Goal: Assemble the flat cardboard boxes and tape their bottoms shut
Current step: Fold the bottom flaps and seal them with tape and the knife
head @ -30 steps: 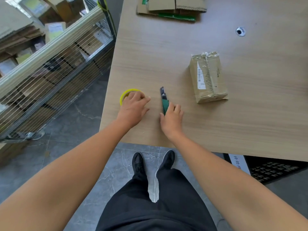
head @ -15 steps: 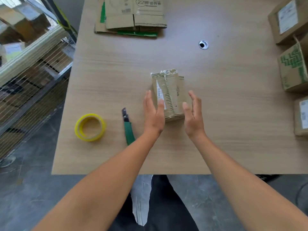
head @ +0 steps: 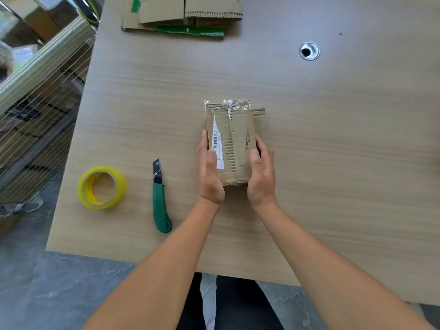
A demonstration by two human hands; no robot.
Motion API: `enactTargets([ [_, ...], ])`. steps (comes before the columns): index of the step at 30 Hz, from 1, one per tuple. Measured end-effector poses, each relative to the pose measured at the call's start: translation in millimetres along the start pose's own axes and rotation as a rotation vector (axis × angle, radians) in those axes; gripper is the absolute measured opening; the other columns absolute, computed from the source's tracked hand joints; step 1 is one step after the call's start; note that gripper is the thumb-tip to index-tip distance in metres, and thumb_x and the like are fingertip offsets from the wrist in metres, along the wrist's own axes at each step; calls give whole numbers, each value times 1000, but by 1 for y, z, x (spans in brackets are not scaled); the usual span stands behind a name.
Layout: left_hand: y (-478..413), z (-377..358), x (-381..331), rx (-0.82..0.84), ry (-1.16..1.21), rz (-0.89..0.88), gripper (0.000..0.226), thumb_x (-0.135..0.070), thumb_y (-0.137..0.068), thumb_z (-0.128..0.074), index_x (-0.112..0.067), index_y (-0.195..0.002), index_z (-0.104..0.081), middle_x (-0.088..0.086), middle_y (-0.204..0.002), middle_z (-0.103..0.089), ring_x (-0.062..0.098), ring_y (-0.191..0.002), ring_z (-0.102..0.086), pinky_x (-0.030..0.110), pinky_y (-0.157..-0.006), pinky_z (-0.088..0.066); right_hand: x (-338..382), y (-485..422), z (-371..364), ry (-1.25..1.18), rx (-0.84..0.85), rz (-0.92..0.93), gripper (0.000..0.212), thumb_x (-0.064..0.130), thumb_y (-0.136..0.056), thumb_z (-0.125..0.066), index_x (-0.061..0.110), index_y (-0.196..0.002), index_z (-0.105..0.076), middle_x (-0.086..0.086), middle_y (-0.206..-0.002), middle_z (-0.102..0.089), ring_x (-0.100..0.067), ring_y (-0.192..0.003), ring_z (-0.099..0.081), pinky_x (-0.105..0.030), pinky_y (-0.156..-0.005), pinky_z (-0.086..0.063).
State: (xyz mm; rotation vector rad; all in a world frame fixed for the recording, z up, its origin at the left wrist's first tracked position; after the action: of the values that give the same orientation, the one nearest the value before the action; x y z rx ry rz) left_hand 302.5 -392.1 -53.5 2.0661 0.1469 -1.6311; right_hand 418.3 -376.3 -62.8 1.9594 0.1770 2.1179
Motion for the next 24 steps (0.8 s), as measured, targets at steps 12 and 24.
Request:
enactTargets([
  [12,1,33,-79,522,-144,-230,46,6,-91,-53,-26,-123,-44,9,-160,-33,25,-146,-35,43,-117,-36,96,12,38,-290,133,-18,32,50,-95,-37,26,-100,-58,14,-111,-68,-8,-113,-59,-42,-99,-33],
  [24,59,84,-66,391,-414,119,83,-82,-66,-68,-48,-133,-32,-18,-124,-49,-2,-105,-60,20,-82,-50,66,102,45,-73,193,-279,64,74,-78,-59,36,-128,-48,-4,-122,-67,-27,-110,-67,-48,-90,-54],
])
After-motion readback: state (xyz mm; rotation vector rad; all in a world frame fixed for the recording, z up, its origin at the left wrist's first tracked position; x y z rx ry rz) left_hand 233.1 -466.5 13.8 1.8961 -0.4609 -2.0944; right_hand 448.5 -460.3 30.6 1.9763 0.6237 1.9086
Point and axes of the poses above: each hand's wrist, its own y-axis away from the middle knuckle, its own z-axis out of the back of the hand, x = y × z, the point moved 3 cm from there along -y, towards the middle knuckle
